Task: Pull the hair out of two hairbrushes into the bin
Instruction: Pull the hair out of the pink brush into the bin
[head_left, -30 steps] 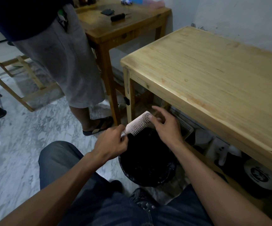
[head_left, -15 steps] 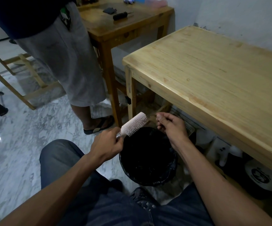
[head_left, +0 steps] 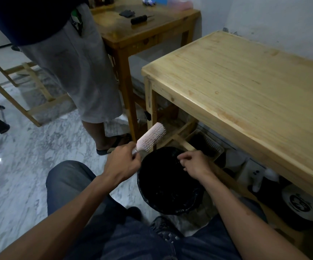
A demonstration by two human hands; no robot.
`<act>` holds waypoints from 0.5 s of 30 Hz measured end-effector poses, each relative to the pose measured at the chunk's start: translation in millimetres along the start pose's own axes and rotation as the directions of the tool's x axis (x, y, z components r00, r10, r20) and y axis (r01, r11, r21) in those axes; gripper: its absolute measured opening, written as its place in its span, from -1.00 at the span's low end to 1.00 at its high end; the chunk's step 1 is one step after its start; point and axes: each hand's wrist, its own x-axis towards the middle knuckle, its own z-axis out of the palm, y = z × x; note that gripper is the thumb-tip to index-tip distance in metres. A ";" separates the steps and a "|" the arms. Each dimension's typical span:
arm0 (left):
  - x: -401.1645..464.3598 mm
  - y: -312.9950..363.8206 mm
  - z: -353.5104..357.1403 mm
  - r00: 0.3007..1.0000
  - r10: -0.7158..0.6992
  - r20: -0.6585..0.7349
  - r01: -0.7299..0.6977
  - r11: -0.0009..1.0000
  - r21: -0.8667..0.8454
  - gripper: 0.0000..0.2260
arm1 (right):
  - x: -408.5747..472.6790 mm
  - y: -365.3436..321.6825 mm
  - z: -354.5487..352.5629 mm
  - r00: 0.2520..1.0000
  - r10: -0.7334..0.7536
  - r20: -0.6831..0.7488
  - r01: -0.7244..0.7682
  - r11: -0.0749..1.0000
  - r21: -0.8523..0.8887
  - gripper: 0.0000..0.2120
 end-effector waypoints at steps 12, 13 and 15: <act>4.8 11.2 0.4 0.965 0.252 0.067 -0.247 0.966 -0.075 -0.71 | -2.2 -31.8 2.2 0.959 -0.230 0.165 0.082 0.785 0.615 -0.85; 5.3 10.1 0.5 0.962 0.258 0.089 -0.248 0.963 -0.103 -0.68 | -2.1 -31.9 4.0 0.965 -0.228 0.128 0.102 0.780 0.617 -0.92; 4.1 8.0 0.2 0.954 0.271 0.129 -0.253 0.958 -0.139 -0.65 | -1.1 -30.3 6.0 0.974 -0.212 0.080 0.123 0.791 0.600 -0.97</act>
